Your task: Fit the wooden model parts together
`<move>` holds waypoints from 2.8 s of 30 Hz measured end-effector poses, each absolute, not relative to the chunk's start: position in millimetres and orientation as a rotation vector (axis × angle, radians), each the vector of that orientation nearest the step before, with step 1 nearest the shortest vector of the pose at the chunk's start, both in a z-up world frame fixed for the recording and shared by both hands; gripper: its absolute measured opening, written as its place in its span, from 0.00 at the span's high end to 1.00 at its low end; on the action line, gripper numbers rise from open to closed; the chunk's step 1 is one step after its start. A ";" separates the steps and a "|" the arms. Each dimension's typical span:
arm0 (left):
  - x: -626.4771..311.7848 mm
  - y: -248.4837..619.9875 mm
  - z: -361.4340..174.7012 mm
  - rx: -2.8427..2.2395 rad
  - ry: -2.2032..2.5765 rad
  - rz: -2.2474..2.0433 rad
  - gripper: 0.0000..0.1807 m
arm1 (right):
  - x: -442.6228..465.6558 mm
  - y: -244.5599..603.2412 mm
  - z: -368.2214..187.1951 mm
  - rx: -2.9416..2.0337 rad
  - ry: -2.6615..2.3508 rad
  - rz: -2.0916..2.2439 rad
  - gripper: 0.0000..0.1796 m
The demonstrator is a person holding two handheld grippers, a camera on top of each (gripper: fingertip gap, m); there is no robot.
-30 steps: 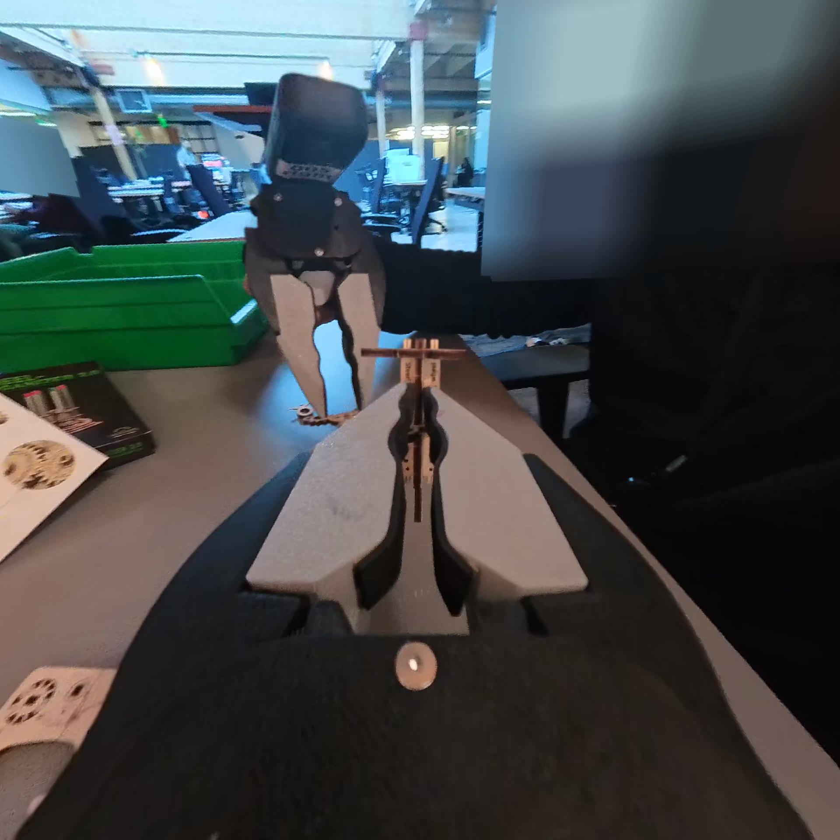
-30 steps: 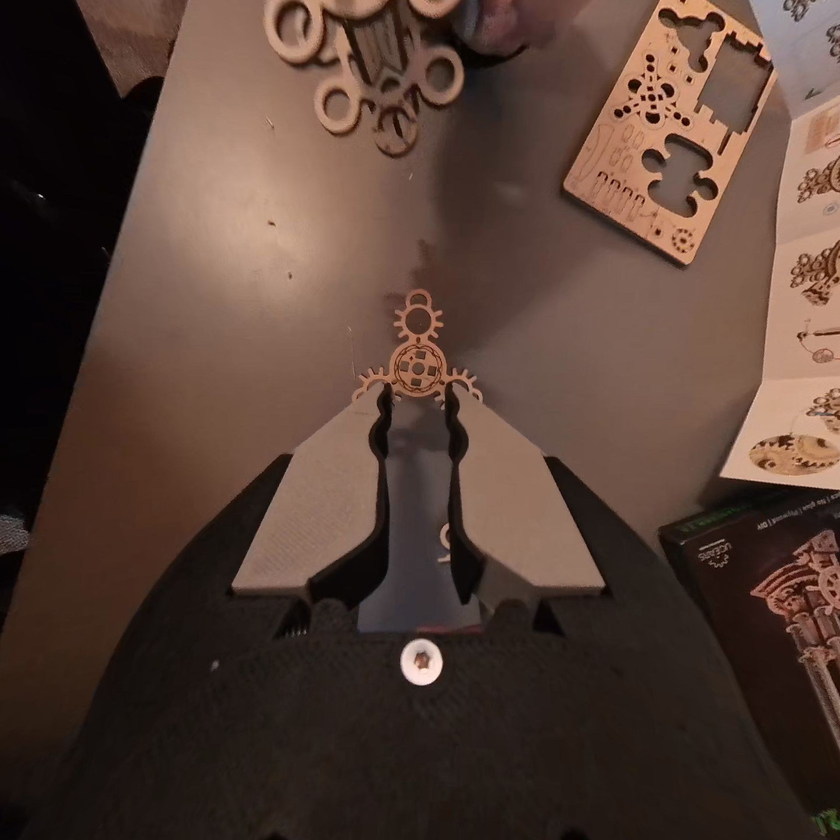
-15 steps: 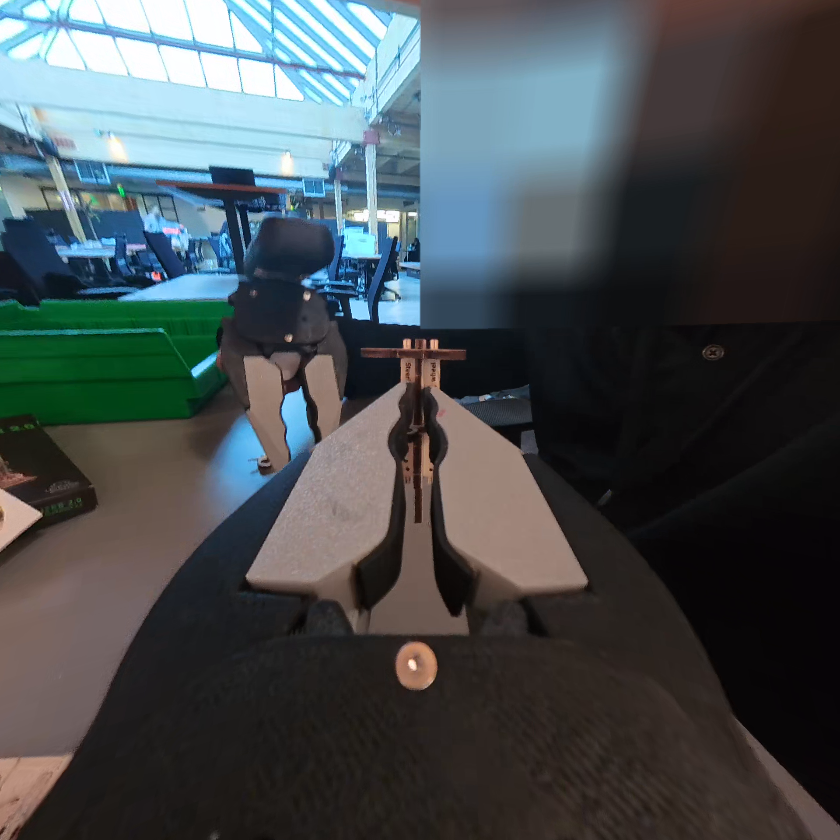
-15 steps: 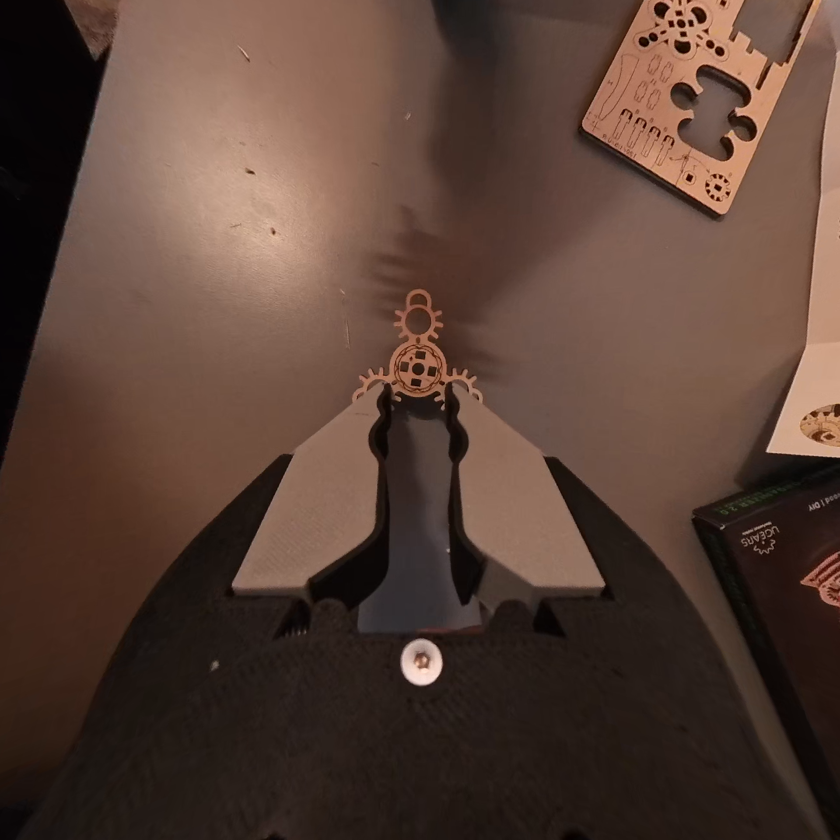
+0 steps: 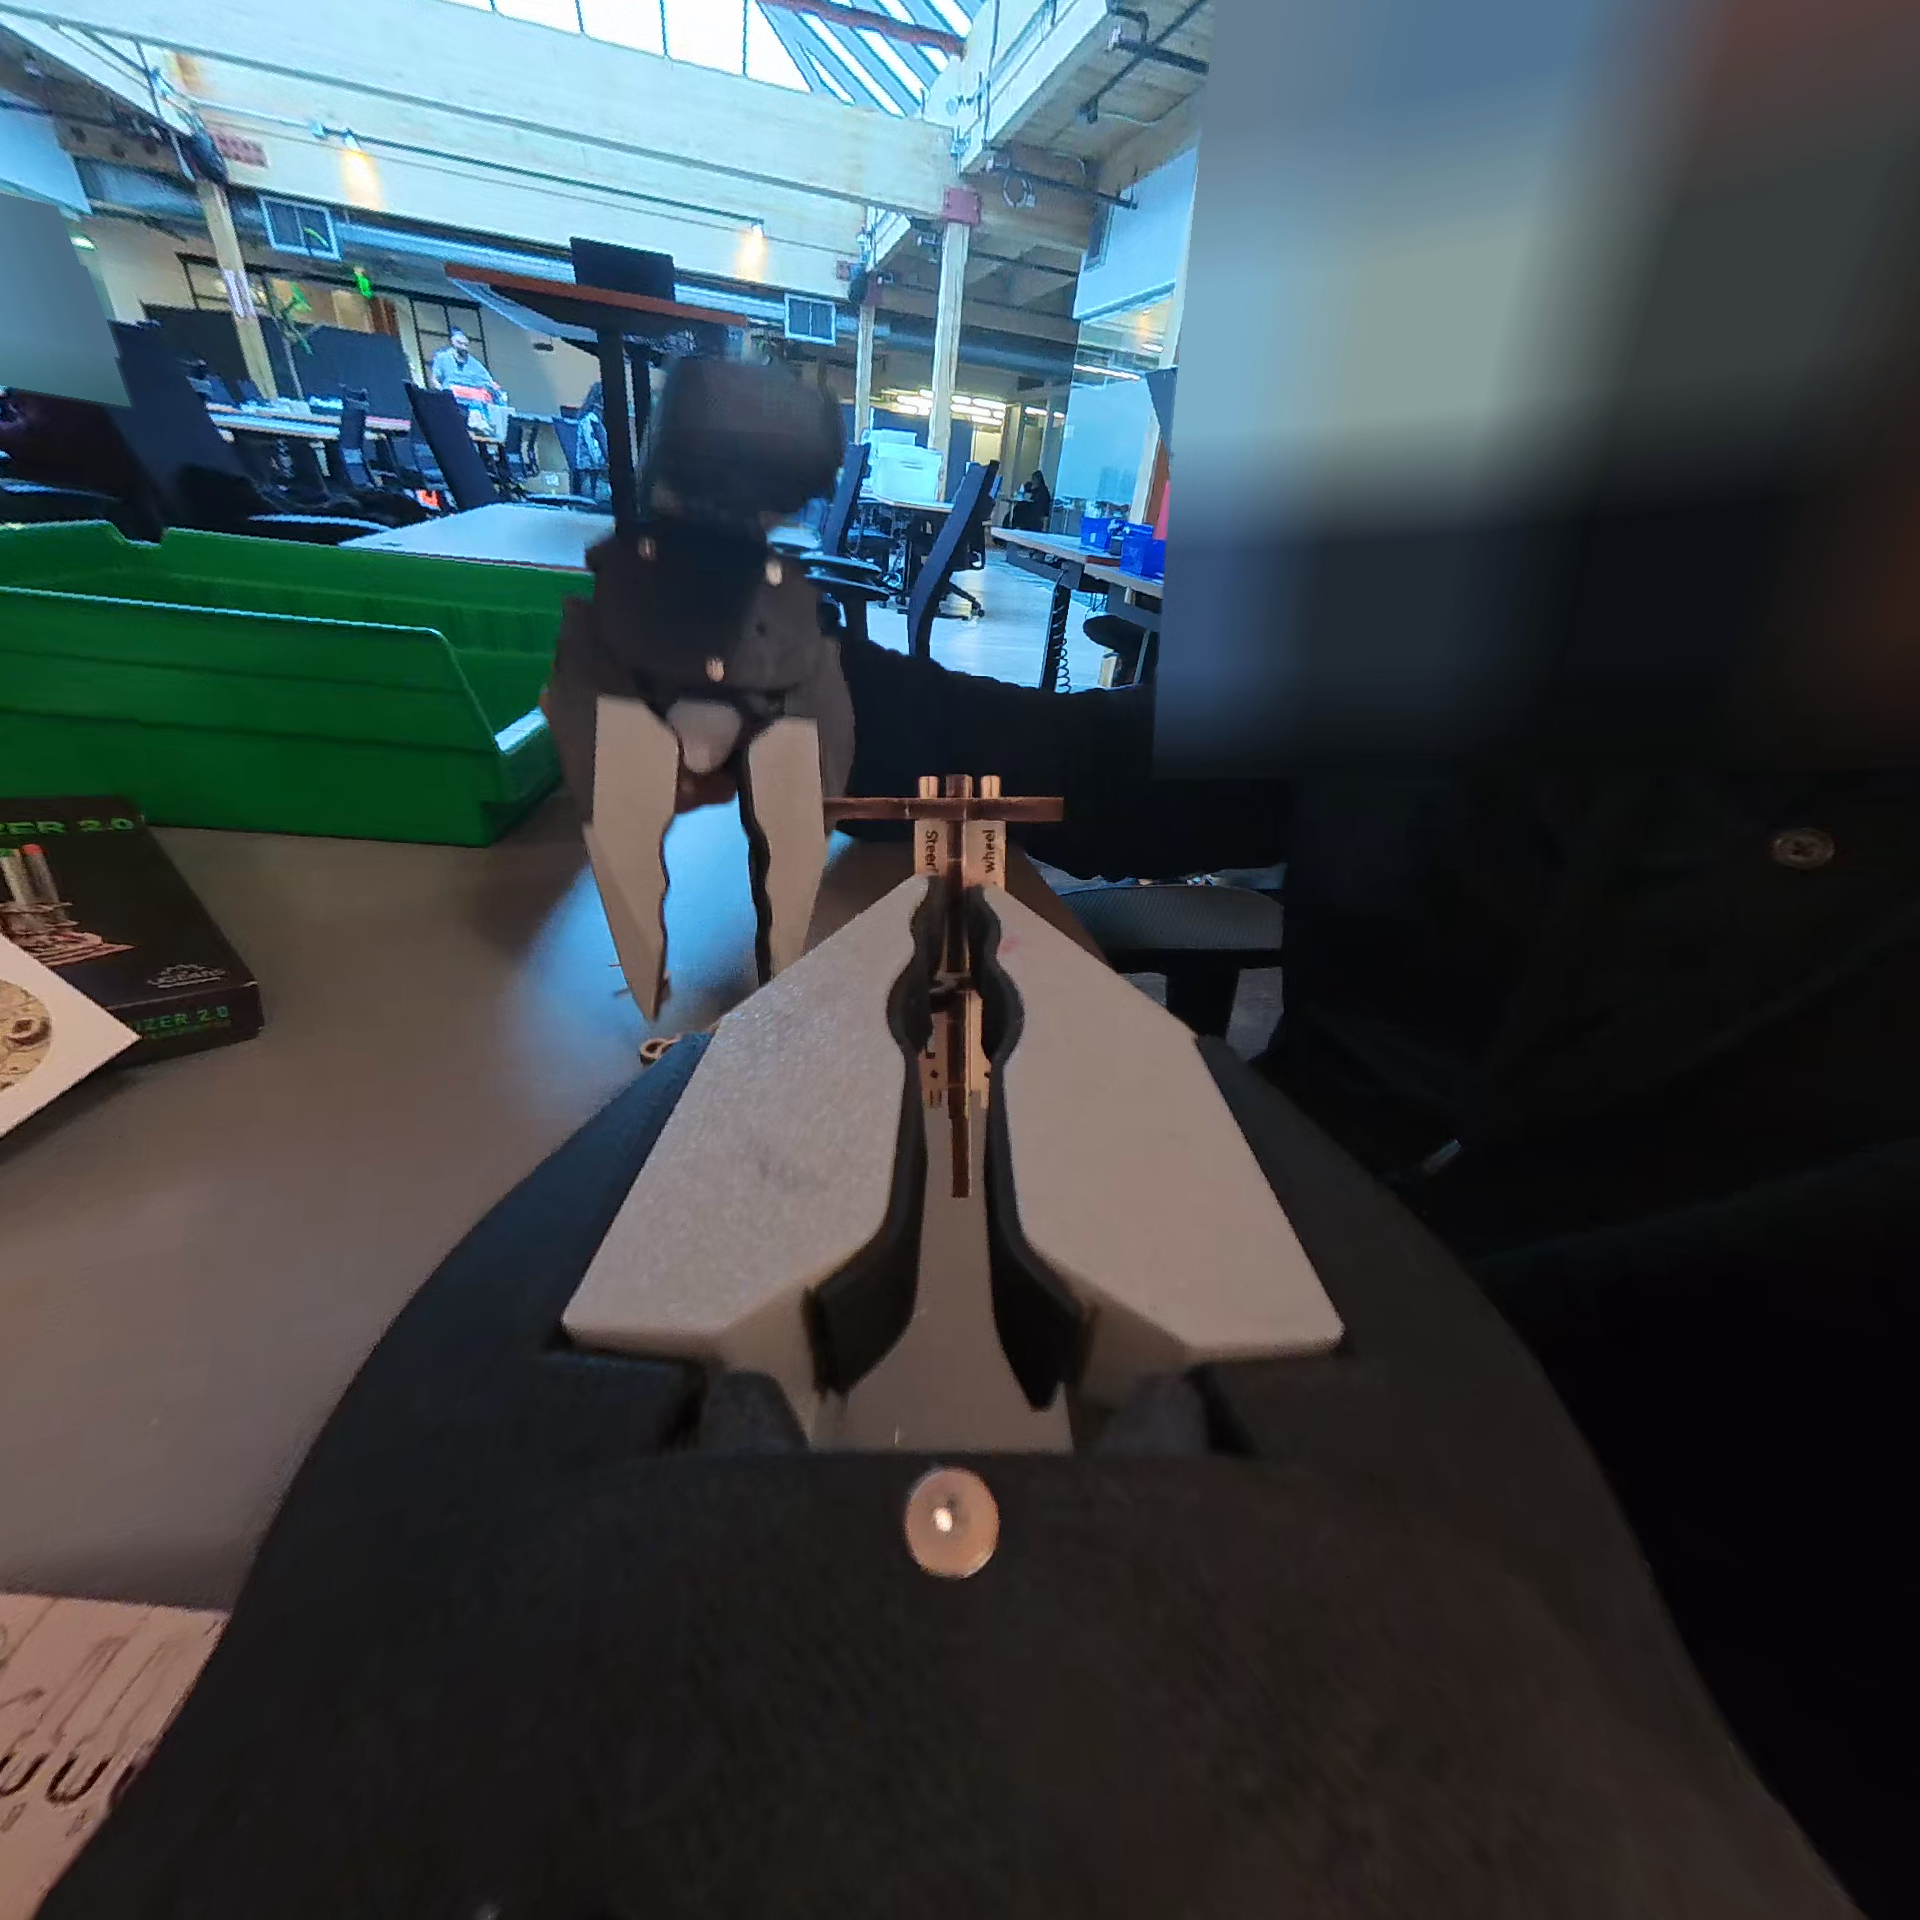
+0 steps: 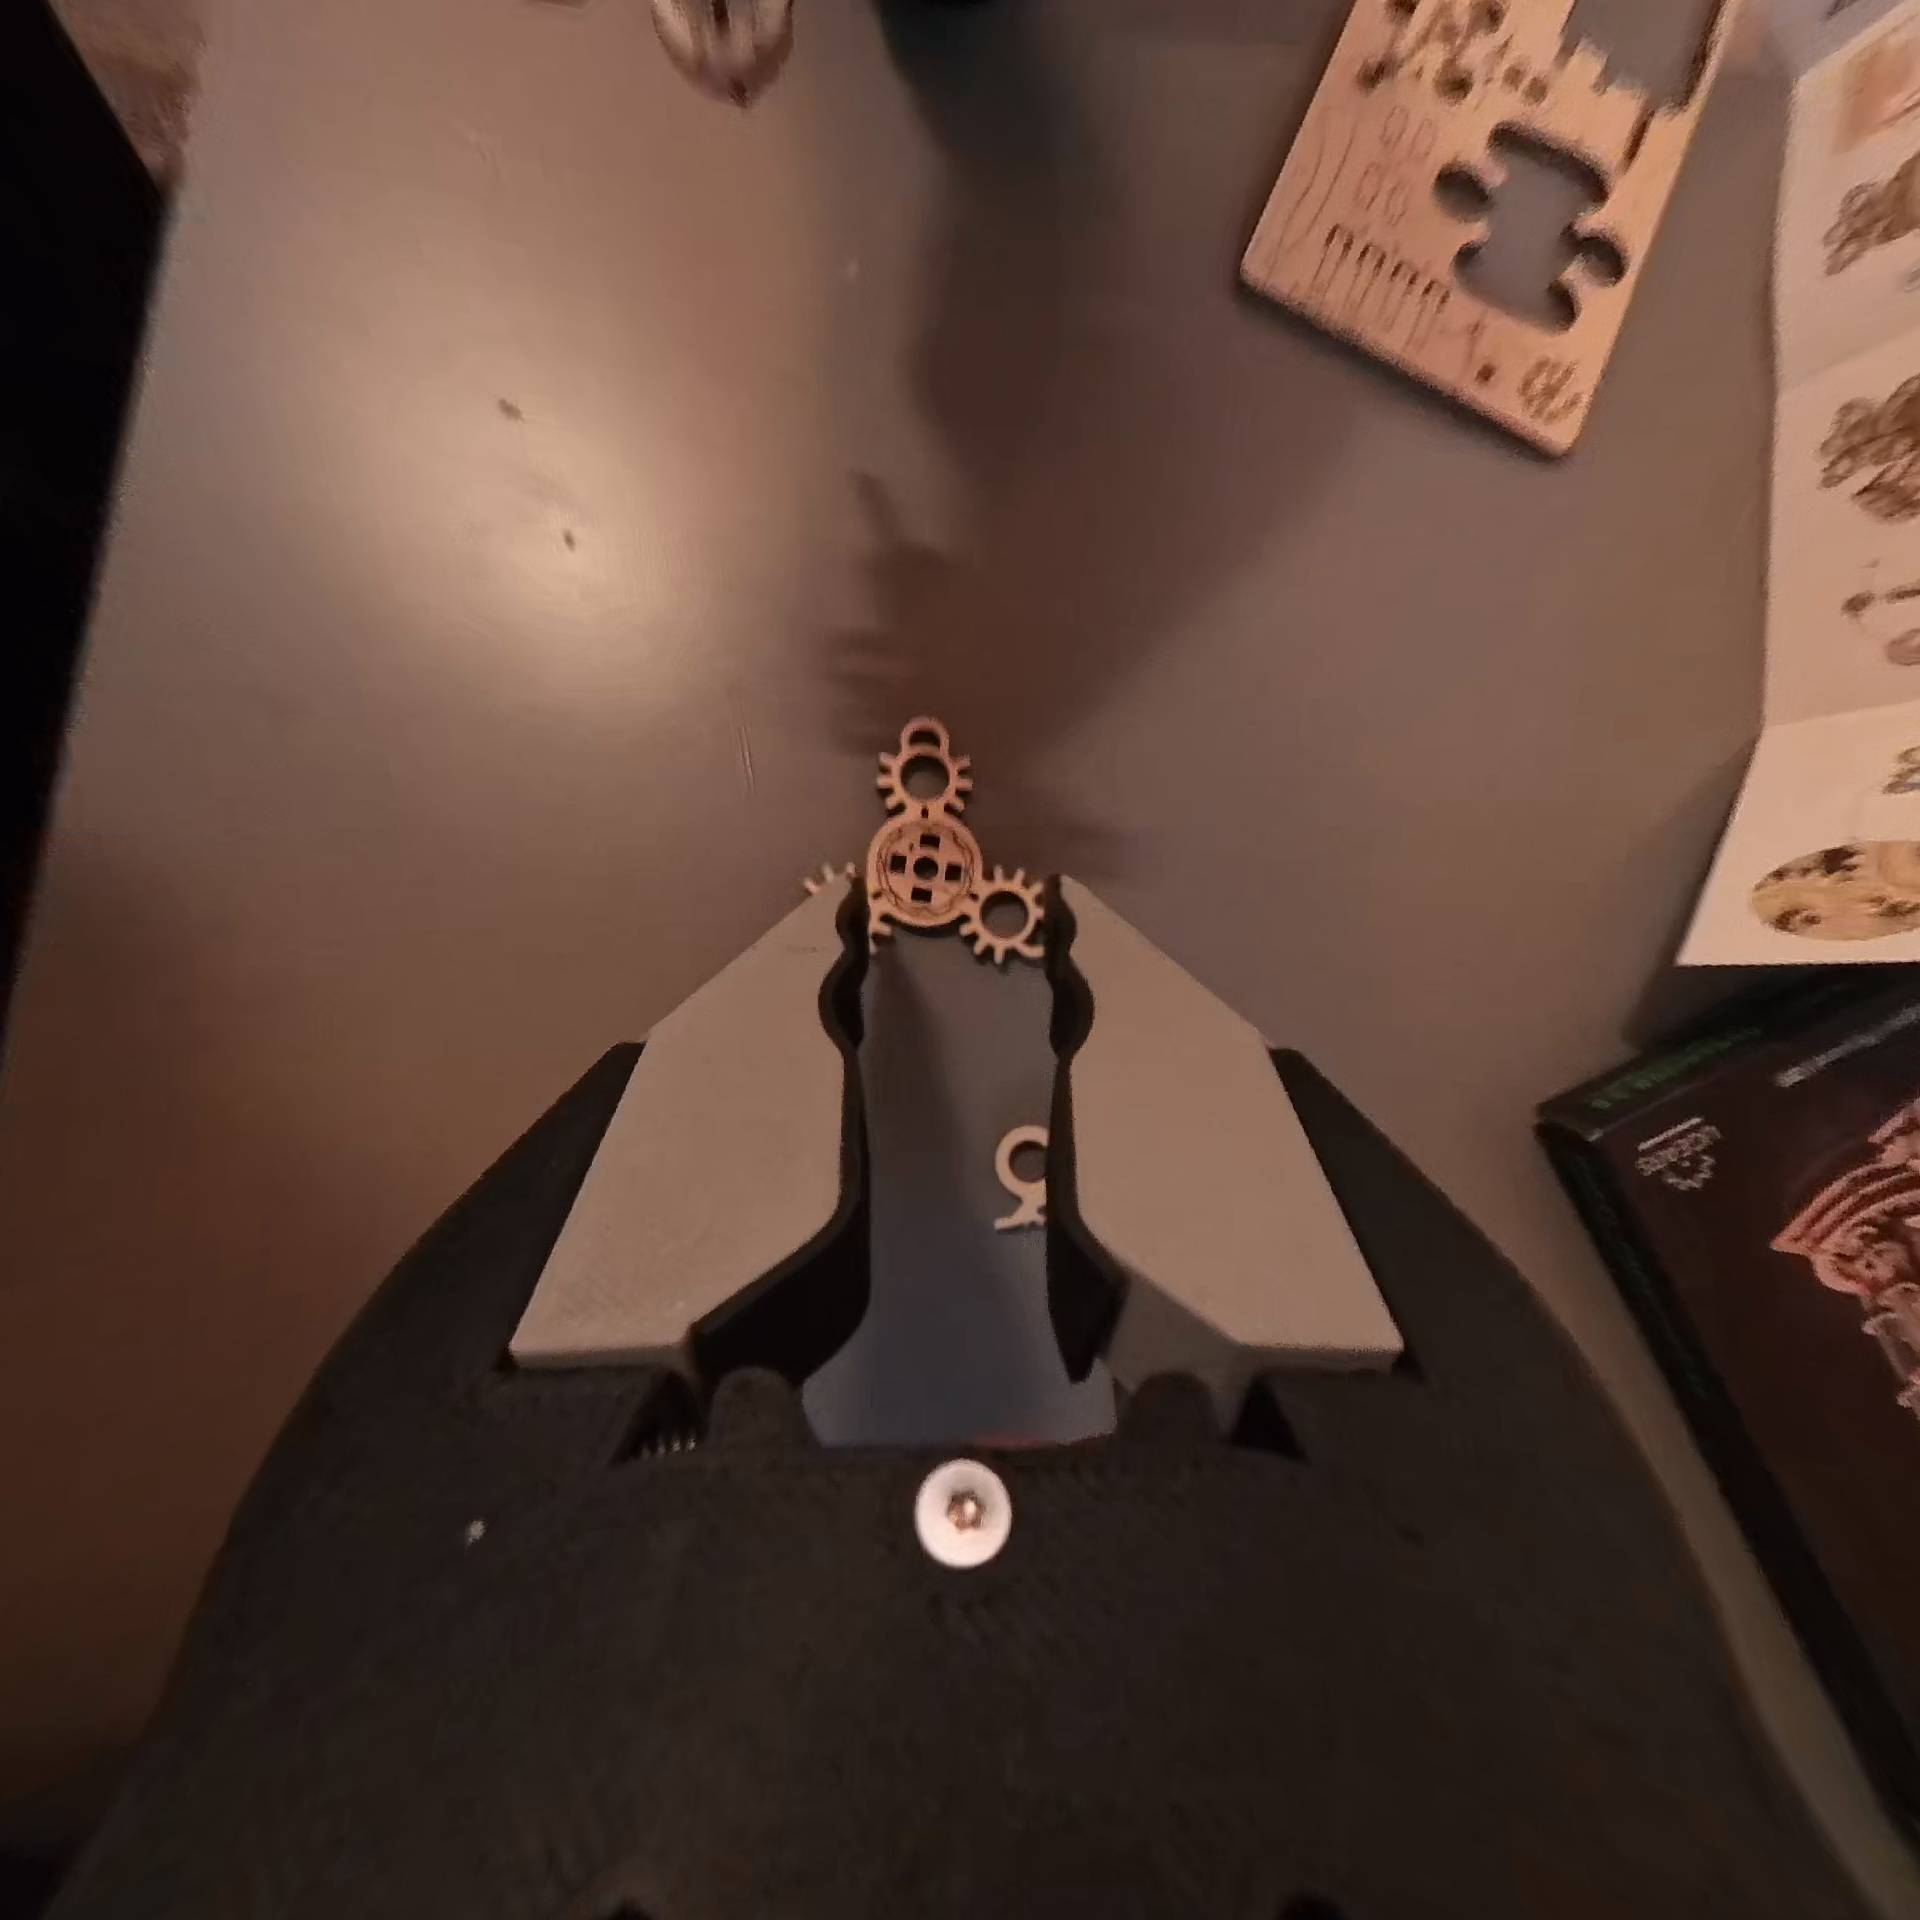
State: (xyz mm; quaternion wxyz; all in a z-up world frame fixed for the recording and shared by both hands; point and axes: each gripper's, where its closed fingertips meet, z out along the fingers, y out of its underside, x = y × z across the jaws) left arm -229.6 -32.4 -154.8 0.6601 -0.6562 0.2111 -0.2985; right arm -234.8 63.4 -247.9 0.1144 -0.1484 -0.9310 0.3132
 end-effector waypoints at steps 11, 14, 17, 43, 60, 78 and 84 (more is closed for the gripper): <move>-215.7 -19.1 -159.9 -1.529 0.476 -0.682 1.00 | -214.4 -10.4 -182.2 -0.168 -2.597 1.342 0.73; -221.1 -18.0 -157.9 -1.522 0.437 -0.691 1.00 | -215.4 -16.4 -181.8 -0.166 -2.588 1.341 0.76; -221.7 -17.3 -159.3 -1.535 0.429 -0.702 1.00 | -216.2 -17.8 -177.9 -0.166 -2.566 1.368 0.73; -210.6 -16.5 -166.8 -1.590 0.466 -0.723 0.99 | -214.2 -17.7 -161.7 -0.161 -2.505 1.522 0.76; -204.6 -20.2 -165.3 -1.576 0.485 -0.788 1.00 | -206.4 -23.1 -163.5 -0.084 -2.521 1.526 0.74; -228.0 -10.6 -164.8 -1.608 0.353 -0.674 0.94 | -227.6 -9.9 -175.2 -0.281 -2.524 1.466 0.74; -244.5 -5.0 -174.1 -1.689 0.286 -0.522 0.89 | -244.9 4.3 -186.3 -0.429 -2.519 1.390 0.74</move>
